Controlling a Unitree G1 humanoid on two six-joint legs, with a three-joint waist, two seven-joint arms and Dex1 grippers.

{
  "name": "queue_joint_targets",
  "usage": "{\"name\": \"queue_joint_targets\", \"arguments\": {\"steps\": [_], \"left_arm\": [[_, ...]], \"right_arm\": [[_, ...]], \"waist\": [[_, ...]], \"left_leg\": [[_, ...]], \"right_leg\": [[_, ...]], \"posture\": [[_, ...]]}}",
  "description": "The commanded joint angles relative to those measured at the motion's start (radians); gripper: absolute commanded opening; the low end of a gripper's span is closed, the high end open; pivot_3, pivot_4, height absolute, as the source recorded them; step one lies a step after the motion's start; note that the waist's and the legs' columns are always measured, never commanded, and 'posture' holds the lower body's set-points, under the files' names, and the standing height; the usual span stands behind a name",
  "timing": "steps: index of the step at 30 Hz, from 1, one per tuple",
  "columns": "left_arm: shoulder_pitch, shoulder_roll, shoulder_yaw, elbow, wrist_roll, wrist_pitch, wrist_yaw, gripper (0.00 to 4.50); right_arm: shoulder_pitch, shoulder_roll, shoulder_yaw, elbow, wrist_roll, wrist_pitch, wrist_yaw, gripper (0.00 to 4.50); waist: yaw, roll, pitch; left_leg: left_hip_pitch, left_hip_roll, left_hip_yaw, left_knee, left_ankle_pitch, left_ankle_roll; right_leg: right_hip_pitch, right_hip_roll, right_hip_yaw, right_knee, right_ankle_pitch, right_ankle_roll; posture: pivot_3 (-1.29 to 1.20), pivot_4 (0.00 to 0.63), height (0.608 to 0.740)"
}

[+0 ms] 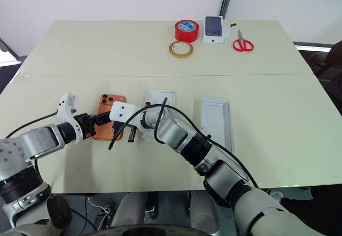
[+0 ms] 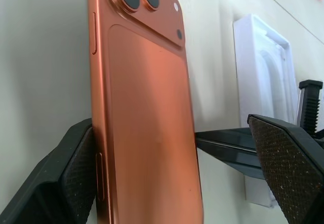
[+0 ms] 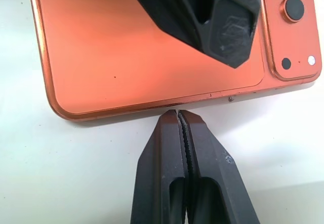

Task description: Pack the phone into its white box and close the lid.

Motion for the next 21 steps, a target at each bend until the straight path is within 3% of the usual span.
{"name": "queue_joint_targets", "arguments": {"steps": [1, 4, 14, 16, 19, 20, 21], "left_arm": [[-0.008, -0.014, 0.038, -0.008, -0.039, 0.009, 0.023, 3.68], [-0.008, -0.017, 0.059, -0.002, -0.051, 0.009, 0.042, 2.19], [-0.008, -0.046, 0.112, 0.026, -0.145, -0.019, 0.134, 2.19], [-0.003, -0.043, 0.106, 0.033, -0.167, -0.030, 0.151, 1.63], [0.002, -0.037, 0.091, 0.045, -0.223, -0.065, 0.183, 0.31], [0.005, -0.031, 0.082, 0.049, -0.249, -0.083, 0.195, 0.04], [0.004, -0.028, 0.070, 0.052, -0.281, -0.106, 0.210, 0.04]], "right_arm": [[0.004, -0.008, -0.001, -0.049, -0.006, -0.002, 0.009, 0.00], [0.003, -0.028, -0.010, -0.096, -0.004, 0.013, 0.019, 0.00], [0.028, -0.127, -0.063, -0.320, 0.046, 0.110, 0.077, 0.00], [0.033, -0.146, -0.075, -0.352, 0.055, 0.128, 0.083, 0.00], [0.042, -0.179, -0.095, -0.399, 0.076, 0.151, 0.093, 0.00], [0.046, -0.191, -0.103, -0.415, 0.085, 0.158, 0.096, 0.00], [0.054, -0.204, -0.123, -0.440, 0.105, 0.162, 0.107, 0.00]], "waist": [[0.000, 0.000, 0.000], [0.002, 0.000, 0.000], [0.002, 0.000, 0.000], [0.002, 0.000, 0.000], [0.004, -0.001, 0.000], [0.004, -0.001, 0.000], [0.003, -0.001, 0.000]], "left_leg": [[0.000, 0.000, 0.000, 0.000, 0.000, 0.000], [-0.001, 0.000, 0.000, 0.000, 0.000, 0.000], [-0.015, 0.000, 0.000, 0.001, 0.001, -0.002], [-0.016, 0.000, 0.000, 0.001, 0.002, -0.002], [-0.016, 0.000, 0.000, 0.002, 0.002, -0.002], [-0.015, 0.000, -0.001, 0.003, 0.002, -0.002], [-0.015, 0.000, -0.001, 0.003, 0.001, -0.002]], "right_leg": [[0.000, 0.000, 0.000, 0.000, 0.000, 0.000], [-0.001, 0.000, 0.000, 0.000, 0.000, 0.000], [-0.011, 0.000, 0.000, 0.002, 0.000, 0.000], [-0.012, 0.000, 0.000, 0.002, 0.000, 0.000], [-0.011, 0.000, 0.000, 0.002, 0.000, 0.000], [-0.010, 0.000, 0.000, 0.002, 0.000, 0.000], [-0.009, 0.000, 0.000, 0.002, 0.001, -0.001]], "posture": [[0.00, 0.150, 0.740], [0.00, 0.150, 0.740], [0.00, 0.150, 0.740], [0.00, 0.150, 0.740], [0.00, 0.150, 0.740], [0.00, 0.150, 0.740], [0.00, 0.150, 0.740]]}}
